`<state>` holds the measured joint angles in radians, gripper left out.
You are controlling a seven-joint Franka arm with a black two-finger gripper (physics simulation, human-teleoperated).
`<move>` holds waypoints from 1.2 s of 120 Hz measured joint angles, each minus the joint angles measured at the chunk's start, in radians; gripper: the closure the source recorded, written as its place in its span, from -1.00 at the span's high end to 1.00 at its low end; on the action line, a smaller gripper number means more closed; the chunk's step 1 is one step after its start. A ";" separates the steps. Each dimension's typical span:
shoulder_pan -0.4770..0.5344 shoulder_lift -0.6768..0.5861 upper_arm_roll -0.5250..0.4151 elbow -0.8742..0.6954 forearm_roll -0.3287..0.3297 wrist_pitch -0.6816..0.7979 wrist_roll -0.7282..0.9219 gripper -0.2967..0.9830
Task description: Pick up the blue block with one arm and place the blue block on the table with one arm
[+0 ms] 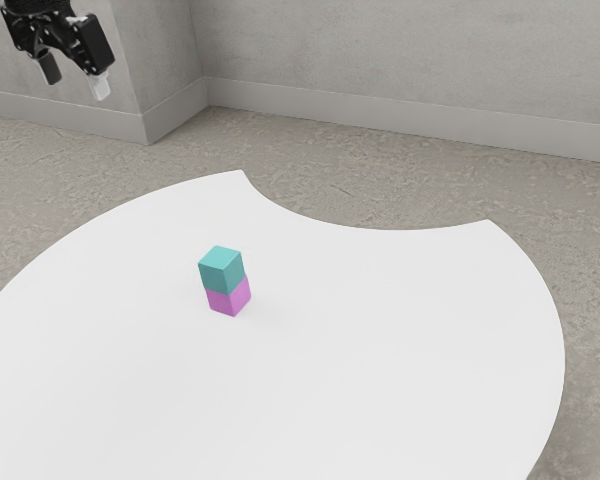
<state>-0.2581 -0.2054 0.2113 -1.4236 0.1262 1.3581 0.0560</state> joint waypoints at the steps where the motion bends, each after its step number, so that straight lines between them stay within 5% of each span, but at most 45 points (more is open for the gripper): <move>1: 0.000 0.000 0.000 -0.002 0.001 0.000 0.000 0.54; 25: 0.021 0.071 0.018 -0.090 0.032 0.010 0.002 0.53; 75: 0.078 0.243 0.061 -0.331 0.032 0.378 -0.021 0.54; 144: 0.093 0.497 0.068 -0.382 -0.145 0.746 0.021 0.54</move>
<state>-0.1647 0.2918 0.2792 -1.8058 -0.0186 2.1042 0.0766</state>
